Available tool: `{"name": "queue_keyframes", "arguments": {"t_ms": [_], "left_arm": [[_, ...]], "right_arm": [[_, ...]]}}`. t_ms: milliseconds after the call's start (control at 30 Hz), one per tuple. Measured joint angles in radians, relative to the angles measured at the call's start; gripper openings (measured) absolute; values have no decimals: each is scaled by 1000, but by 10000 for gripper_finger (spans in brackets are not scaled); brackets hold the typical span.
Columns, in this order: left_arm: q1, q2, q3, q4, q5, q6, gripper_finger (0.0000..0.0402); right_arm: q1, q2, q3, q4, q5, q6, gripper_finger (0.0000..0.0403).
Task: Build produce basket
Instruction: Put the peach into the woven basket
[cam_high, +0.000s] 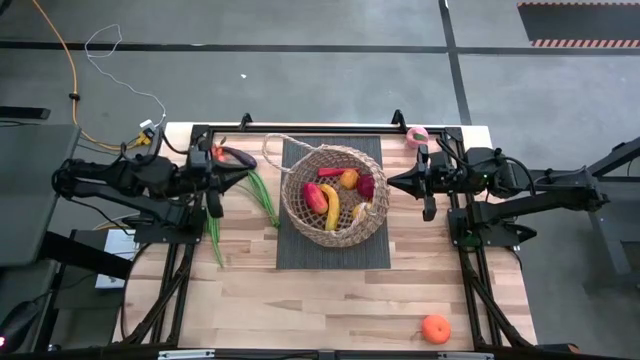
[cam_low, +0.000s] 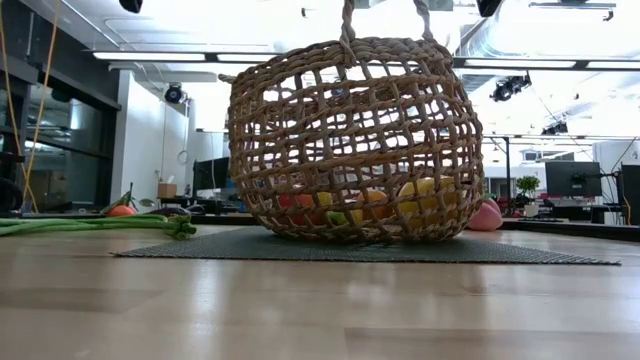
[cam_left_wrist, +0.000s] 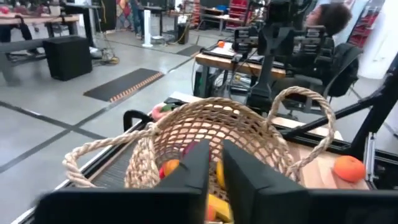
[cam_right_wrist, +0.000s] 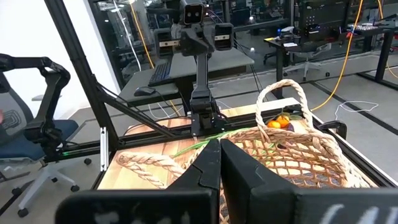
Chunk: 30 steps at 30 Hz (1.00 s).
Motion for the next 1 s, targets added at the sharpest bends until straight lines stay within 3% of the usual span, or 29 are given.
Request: {"name": "queue_keyframes", "arguments": {"t_ms": [233,467,1000], "left_arm": [[0,-60,-81,70,4,18,6],[1,-141,-207,233,119,61,1],[1,-173,-213,223,114,26,0]], "right_arm": [[0,0,0,0,0,0,0],[0,0,0,0,0,0,0],[0,0,0,-1,29,-25,0]]}}
